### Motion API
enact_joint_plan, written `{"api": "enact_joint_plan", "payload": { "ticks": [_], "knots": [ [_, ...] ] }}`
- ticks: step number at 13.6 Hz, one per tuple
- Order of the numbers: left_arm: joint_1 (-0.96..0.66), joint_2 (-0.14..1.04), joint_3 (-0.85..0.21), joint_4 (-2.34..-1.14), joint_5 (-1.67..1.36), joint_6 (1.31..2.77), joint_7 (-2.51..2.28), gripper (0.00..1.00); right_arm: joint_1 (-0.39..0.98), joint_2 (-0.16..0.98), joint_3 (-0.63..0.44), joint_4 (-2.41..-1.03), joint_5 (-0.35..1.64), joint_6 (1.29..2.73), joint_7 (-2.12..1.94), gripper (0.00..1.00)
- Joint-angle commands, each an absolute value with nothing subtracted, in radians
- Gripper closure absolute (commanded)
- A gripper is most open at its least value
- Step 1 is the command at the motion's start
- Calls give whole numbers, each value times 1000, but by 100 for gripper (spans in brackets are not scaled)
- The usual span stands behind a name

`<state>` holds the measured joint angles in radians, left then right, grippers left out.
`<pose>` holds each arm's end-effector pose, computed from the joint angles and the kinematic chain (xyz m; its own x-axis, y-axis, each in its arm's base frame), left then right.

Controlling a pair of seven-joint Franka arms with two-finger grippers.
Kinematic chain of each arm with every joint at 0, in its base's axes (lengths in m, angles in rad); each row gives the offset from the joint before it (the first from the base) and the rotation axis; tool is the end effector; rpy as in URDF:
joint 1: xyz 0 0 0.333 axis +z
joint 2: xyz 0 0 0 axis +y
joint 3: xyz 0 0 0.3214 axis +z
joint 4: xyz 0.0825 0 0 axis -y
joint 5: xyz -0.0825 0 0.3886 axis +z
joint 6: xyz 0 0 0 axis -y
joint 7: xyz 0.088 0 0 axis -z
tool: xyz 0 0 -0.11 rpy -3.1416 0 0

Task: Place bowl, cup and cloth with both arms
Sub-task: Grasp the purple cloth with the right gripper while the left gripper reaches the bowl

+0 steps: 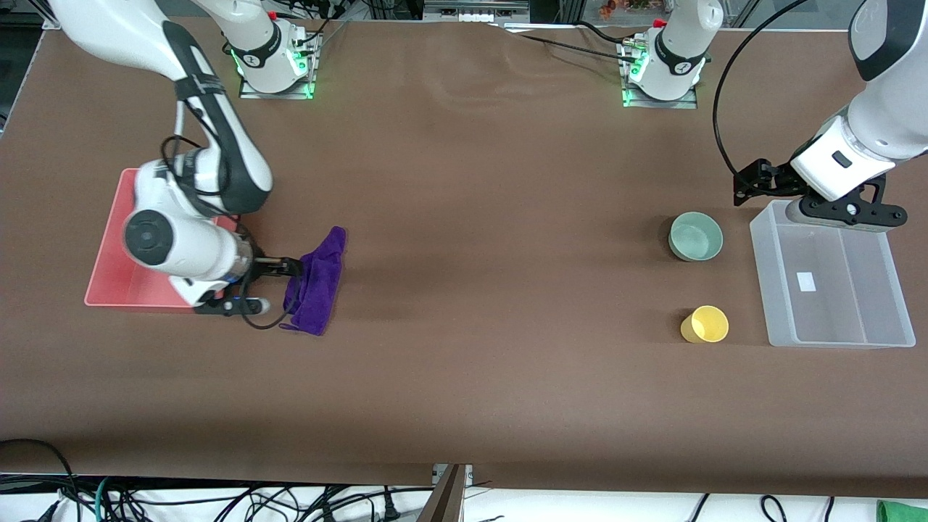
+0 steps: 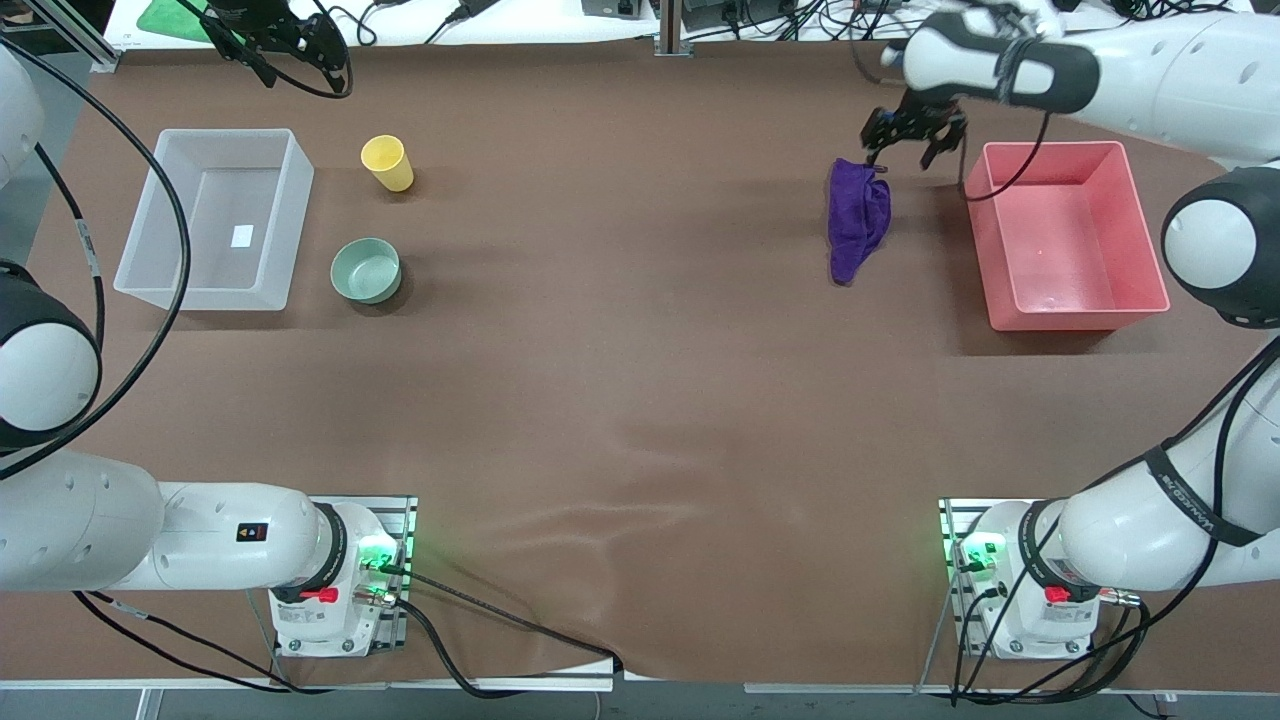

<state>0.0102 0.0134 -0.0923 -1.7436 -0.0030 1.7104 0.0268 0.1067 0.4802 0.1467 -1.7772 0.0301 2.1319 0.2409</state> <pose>0.5648 -0.0465 0.5485 0.9930 -0.1082 -0.0464 -0.1081 -0.9941 0.0054 0.6290 0.1570 0.2803 0.9901 -0.0130 -0.1399 -0.0215 -0.9980 -0.0591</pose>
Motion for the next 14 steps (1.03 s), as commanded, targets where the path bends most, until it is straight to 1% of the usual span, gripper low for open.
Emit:
{"api": "enact_joint_plan", "payload": {
  "ticks": [1,3,4,6,7,8,9,10,13,14],
  "knots": [
    [2,34,-84,-1758,-20,1721,34,0,127,506,155,-1830,35,2250,267,0],
    [6,93,-77,-1758,-18,1665,75,0,129,526,155,-1888,17,2372,262,0],
    [29,115,-77,-1761,-18,1657,128,0,130,543,155,-1896,-10,2414,264,0],
    [76,170,-77,-1766,-18,1657,272,0,133,569,153,-1899,-29,2454,265,0],
    [101,198,-77,-1773,-18,1664,357,0,133,578,153,-1901,-29,2465,265,13],
    [113,219,-77,-1778,-17,1681,430,0,133,583,153,-1901,-29,2468,264,61],
    [121,232,-77,-1805,-11,1707,475,0,133,584,153,-1899,-28,2464,262,95],
    [121,233,-78,-1842,27,1757,504,0,133,586,153,-1899,-29,2462,262,100],
    [123,236,-81,-1985,92,1961,677,0,133,583,150,-1890,-28,2459,258,100],
    [121,257,-81,-2021,92,2035,762,0,132,574,144,-1887,-28,2451,255,100]
  ]
}}
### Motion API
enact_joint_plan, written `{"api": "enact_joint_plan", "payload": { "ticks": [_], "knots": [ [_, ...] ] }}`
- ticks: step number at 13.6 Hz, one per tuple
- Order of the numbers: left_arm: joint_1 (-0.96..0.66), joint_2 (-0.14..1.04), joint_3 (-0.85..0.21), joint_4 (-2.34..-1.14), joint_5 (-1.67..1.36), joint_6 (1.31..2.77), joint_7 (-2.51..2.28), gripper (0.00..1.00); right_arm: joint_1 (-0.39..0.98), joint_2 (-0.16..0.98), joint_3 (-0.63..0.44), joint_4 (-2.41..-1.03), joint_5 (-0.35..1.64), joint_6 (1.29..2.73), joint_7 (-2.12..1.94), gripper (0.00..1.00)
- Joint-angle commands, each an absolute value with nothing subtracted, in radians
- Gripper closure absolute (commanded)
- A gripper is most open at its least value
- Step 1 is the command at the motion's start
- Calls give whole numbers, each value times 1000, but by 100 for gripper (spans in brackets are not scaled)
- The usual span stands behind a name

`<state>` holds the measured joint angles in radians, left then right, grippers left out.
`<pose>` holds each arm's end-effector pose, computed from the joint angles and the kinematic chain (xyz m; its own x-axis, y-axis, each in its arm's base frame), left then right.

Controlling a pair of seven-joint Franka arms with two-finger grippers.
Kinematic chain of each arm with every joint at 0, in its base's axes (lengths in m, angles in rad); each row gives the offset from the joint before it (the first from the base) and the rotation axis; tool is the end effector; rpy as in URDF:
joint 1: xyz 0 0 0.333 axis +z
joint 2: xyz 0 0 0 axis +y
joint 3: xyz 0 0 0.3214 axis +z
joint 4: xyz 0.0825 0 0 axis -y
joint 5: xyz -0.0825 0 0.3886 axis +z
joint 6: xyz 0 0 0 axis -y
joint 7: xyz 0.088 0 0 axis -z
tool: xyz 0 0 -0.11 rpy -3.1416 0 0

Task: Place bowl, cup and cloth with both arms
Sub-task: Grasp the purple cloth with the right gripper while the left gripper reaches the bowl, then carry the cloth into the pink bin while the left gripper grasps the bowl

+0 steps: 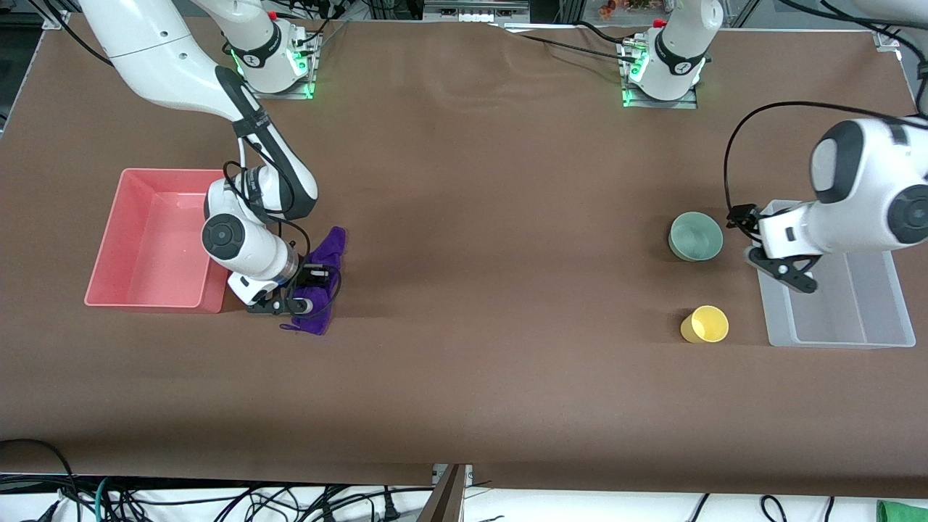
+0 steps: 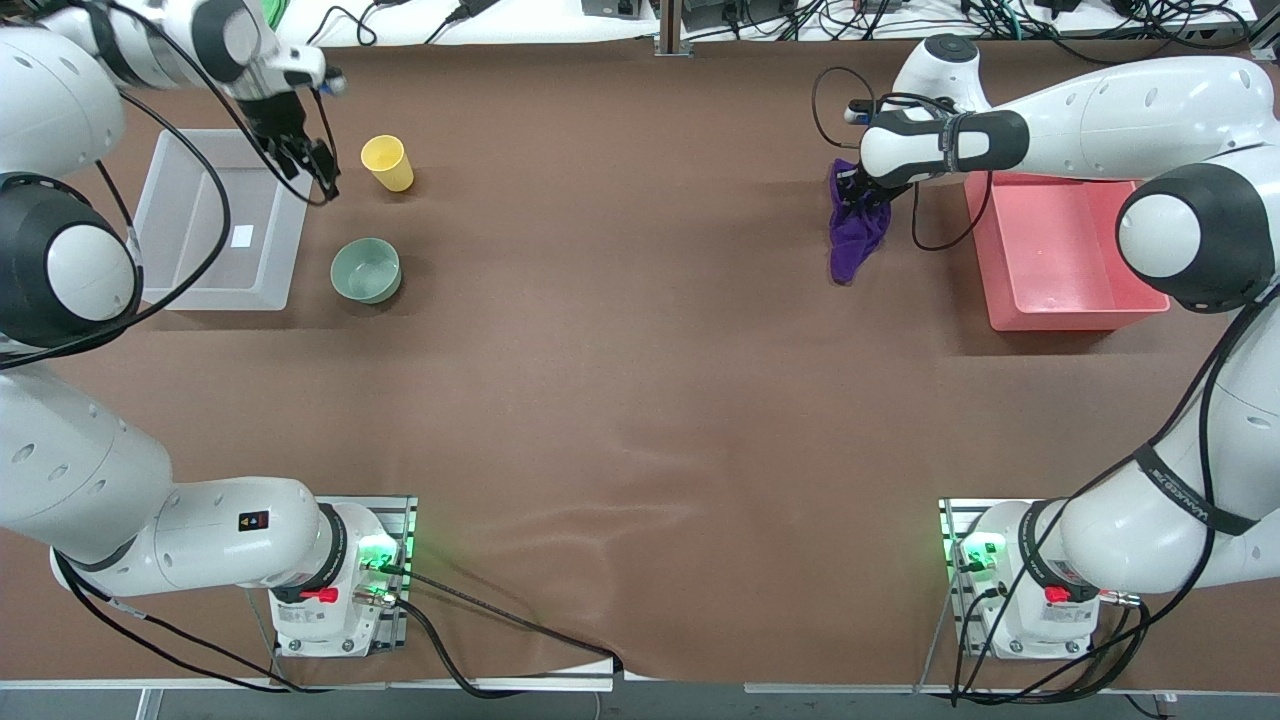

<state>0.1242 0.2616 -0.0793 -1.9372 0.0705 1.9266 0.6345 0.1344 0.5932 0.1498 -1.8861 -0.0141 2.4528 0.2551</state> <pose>0.5801 0.0327 0.3315 0.7794 -0.5796 -0.2377 -0.5660 -0.8142 0.1295 0.6136 0.1749 0.1892 0.9991 0.0170 -0.0386 0.0143 -0.9976 -0.0672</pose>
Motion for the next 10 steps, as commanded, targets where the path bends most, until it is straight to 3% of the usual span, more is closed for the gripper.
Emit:
{"api": "enact_joint_plan", "payload": {
  "ticks": [1,3,6,7,8,10],
  "knots": [
    [123,280,-81,-2048,92,2096,817,0,126,554,143,-1879,-29,2429,247,100],
    [123,301,-81,-2117,92,2215,896,1,114,503,141,-1818,-31,2300,235,100],
    [135,337,-81,-2204,92,2342,929,4,104,443,77,-1634,-44,1948,94,100],
    [138,351,-81,-2213,92,2383,961,6,104,430,43,-1578,-38,1842,30,100],
    [147,370,-81,-2212,94,2401,986,16,103,416,8,-1531,-40,1751,-33,100],
    [156,386,-83,-2209,92,2427,1040,93,103,373,-70,-1505,-48,1636,-142,100]
  ]
}}
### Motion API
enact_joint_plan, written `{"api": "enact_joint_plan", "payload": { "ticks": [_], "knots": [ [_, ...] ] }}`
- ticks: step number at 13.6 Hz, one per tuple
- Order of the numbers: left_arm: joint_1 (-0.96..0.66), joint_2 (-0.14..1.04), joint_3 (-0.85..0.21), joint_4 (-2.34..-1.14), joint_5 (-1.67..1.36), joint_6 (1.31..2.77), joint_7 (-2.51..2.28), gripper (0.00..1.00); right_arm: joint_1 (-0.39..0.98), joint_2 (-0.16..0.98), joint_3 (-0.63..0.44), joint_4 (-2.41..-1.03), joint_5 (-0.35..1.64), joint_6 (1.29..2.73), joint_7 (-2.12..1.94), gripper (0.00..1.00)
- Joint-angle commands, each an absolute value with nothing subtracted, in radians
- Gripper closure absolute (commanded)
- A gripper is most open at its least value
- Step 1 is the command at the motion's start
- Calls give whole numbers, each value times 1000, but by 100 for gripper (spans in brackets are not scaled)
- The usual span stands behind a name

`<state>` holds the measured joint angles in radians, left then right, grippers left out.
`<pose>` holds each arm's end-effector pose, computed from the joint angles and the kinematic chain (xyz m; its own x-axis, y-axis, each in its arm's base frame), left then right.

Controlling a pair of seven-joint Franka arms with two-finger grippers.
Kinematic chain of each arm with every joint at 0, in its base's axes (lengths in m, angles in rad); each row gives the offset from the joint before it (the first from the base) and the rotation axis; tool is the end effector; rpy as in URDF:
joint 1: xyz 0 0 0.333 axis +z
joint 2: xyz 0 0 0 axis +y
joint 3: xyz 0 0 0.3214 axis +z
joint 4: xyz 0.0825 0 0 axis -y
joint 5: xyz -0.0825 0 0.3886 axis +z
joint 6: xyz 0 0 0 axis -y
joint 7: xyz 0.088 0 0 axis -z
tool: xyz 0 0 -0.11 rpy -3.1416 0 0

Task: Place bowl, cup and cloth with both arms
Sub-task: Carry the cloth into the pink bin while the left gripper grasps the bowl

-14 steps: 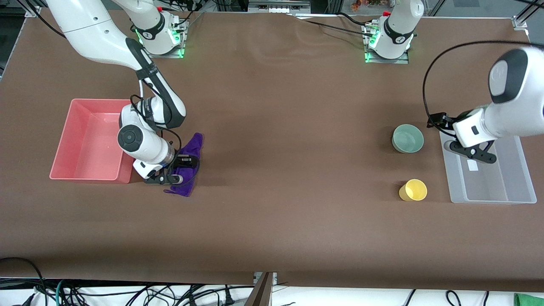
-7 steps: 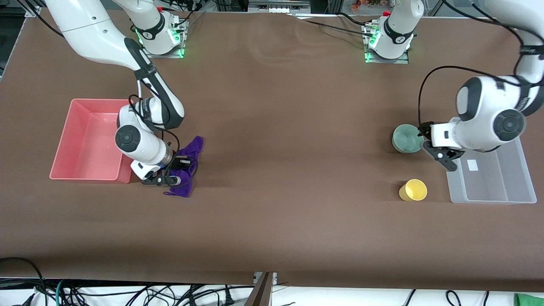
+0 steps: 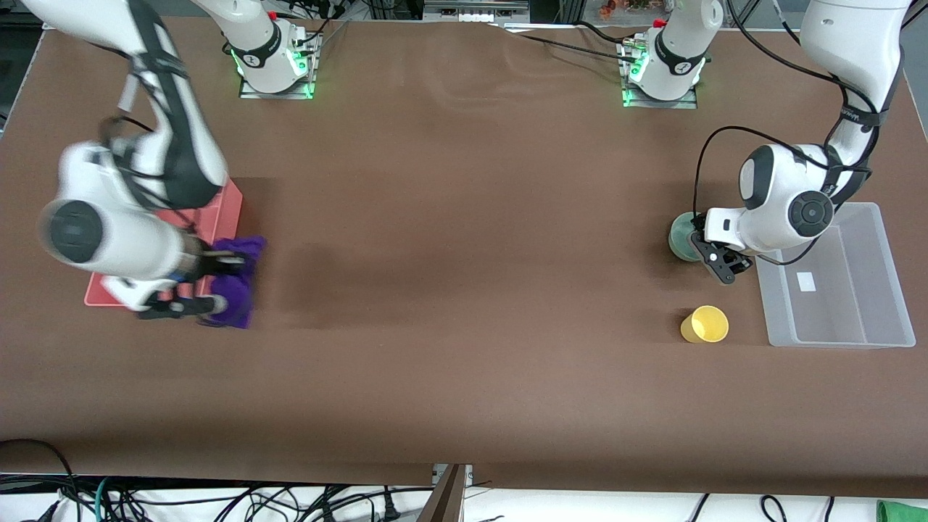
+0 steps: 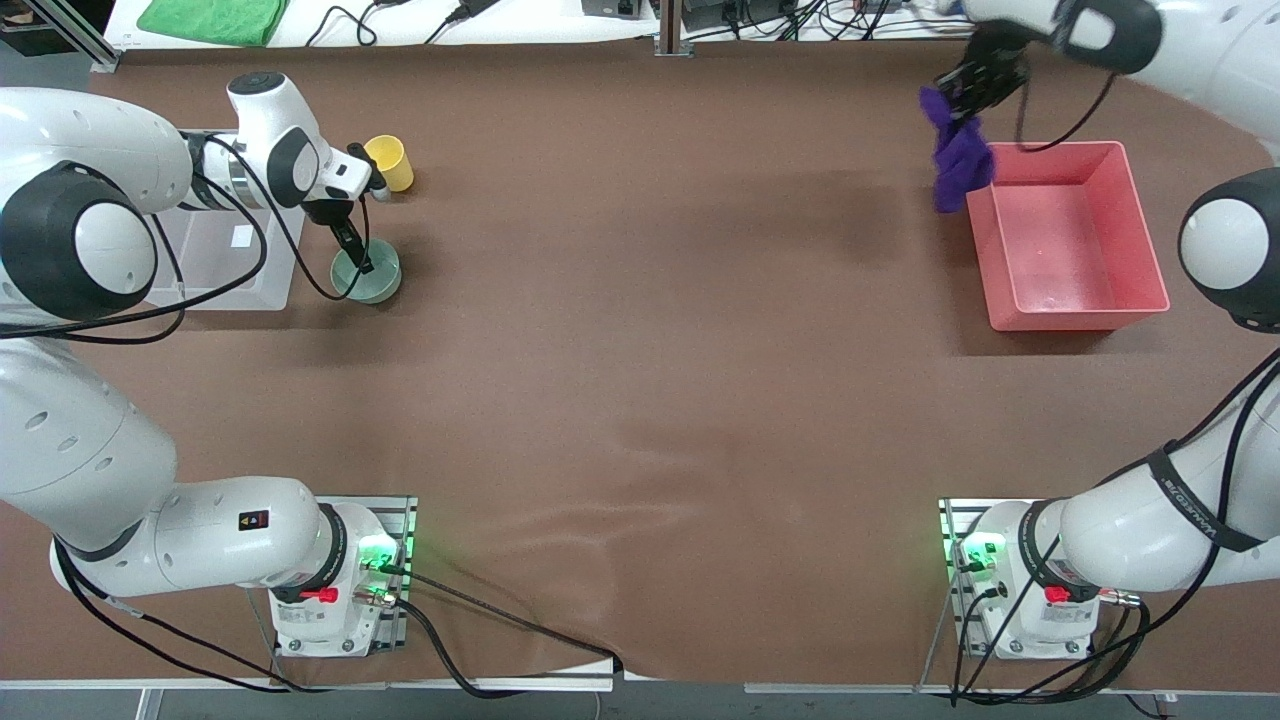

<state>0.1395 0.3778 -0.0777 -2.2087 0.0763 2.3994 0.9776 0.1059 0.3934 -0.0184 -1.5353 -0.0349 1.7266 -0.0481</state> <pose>0.5353 0.0327 0.1907 0.5515 -0.8265 -0.1128 -0.8135 -0.5628 0.1464 0.6541 0.0555 0.4141 0.9694 0.1387 -0.2025 0.1477 -0.9886 0.0300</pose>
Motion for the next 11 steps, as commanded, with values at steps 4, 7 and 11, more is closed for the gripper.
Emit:
{"api": "enact_joint_plan", "payload": {
  "ticks": [4,7,11],
  "knots": [
    [156,384,-83,-2200,92,2422,1084,100,104,380,-256,-1606,-61,1650,-346,100],
    [156,338,-83,-2188,92,2386,1086,100,104,380,-288,-1770,-52,1814,-390,100],
    [153,304,-83,-1900,94,1914,1092,100,104,390,-288,-1868,-43,1899,-376,100]
  ]
}}
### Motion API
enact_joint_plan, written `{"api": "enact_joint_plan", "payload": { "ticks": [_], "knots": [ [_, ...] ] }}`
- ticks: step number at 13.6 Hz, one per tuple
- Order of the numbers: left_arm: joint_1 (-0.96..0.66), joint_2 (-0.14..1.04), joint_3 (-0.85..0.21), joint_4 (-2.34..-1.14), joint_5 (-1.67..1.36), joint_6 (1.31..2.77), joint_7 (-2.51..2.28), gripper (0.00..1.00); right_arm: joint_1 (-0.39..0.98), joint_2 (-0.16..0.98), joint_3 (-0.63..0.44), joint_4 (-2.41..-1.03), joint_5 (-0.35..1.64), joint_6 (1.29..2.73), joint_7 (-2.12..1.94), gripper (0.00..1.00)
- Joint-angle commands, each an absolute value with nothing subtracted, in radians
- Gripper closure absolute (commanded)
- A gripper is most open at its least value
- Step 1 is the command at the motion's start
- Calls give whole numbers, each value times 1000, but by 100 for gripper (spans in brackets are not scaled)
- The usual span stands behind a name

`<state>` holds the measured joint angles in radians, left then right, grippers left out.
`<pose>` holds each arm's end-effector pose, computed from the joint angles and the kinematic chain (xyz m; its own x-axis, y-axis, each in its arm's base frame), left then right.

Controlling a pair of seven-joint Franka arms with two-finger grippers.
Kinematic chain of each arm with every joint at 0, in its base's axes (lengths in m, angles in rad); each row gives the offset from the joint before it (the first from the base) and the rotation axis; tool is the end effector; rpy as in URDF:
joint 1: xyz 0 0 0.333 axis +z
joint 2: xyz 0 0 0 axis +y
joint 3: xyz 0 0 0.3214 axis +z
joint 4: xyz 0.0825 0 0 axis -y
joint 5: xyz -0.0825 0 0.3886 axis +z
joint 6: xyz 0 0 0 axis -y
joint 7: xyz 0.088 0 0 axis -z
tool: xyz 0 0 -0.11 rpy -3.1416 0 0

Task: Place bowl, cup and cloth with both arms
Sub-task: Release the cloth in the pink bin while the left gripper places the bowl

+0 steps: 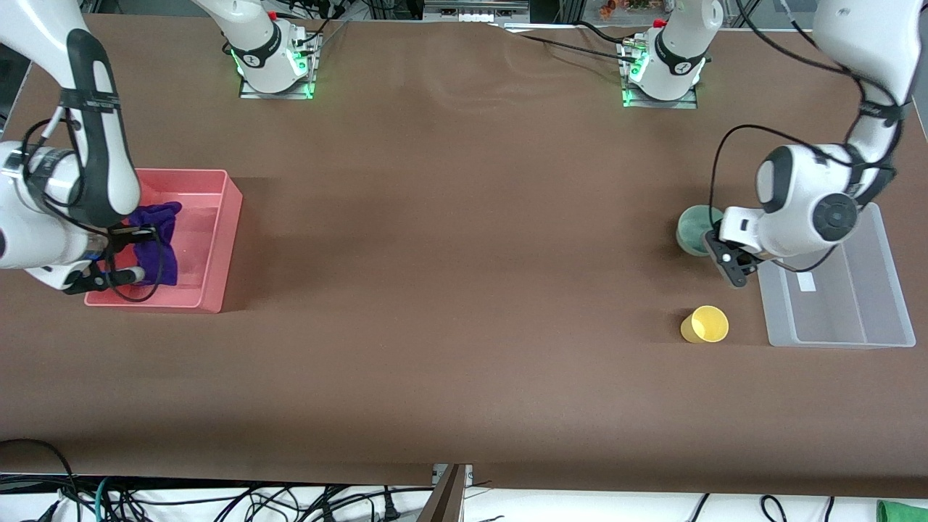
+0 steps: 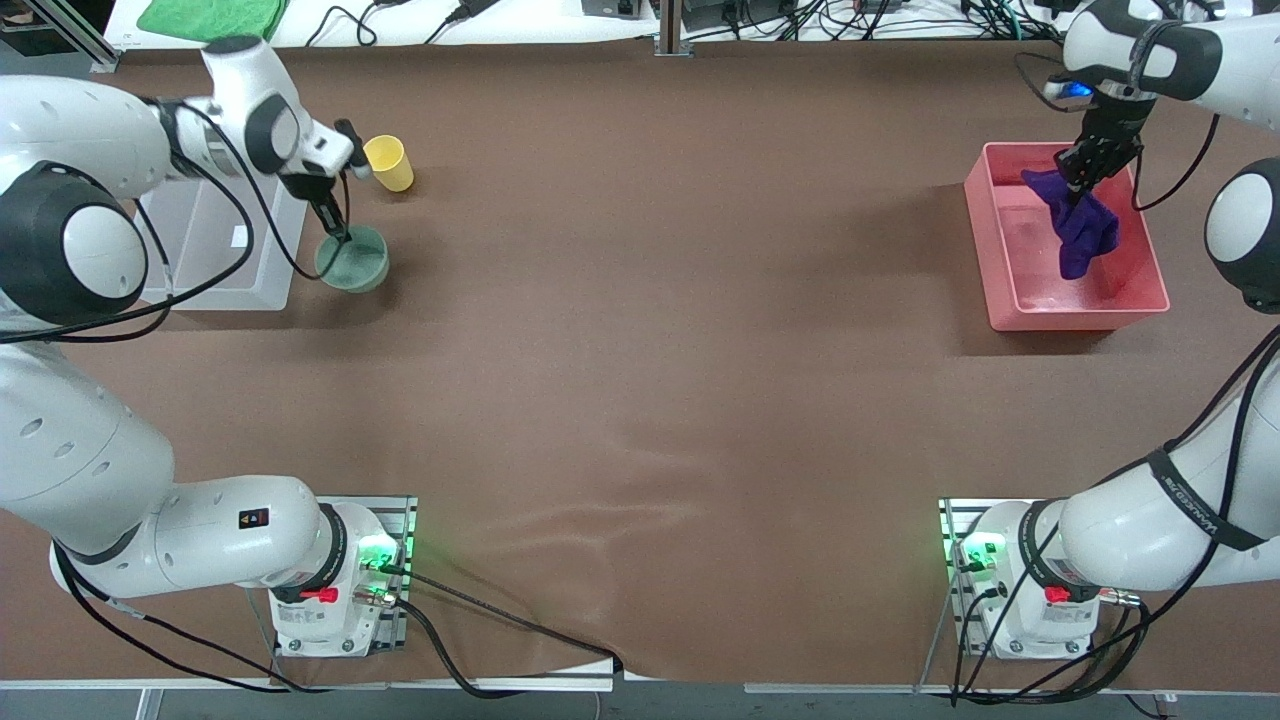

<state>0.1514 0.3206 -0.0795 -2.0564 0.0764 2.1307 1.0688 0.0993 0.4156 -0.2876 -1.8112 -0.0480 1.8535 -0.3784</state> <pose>0.5650 0.0447 0.2611 0.4849 -0.8631 -0.1413 -0.8400 -0.5046 0.1995 0.5965 -0.1074 0.2976 0.9037 0.1942 -0.3815 0.2151 -0.9765 0.0125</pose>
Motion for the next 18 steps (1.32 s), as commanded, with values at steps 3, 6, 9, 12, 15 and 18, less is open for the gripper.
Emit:
{"api": "enact_joint_plan", "payload": {
  "ticks": [3,6,9,12,15,18],
  "knots": [
    [185,353,-75,-1676,205,1775,1202,100,104,381,-288,-1859,-40,1910,-376,0],
    [312,489,-77,-1571,267,1789,1360,100,107,313,-276,-1740,52,1855,-383,0],
    [373,609,-75,-1543,290,2018,1474,100,110,288,-191,-1544,57,1671,-379,0],
    [417,681,-78,-1546,284,2137,1506,100,115,224,-114,-1485,46,1602,-324,0],
    [417,669,-89,-1537,279,2122,1509,0,114,157,-77,-1486,58,1536,-200,0],
    [407,554,-121,-1526,137,2001,1442,0,106,143,-89,-1486,41,1535,-167,0]
  ]
}}
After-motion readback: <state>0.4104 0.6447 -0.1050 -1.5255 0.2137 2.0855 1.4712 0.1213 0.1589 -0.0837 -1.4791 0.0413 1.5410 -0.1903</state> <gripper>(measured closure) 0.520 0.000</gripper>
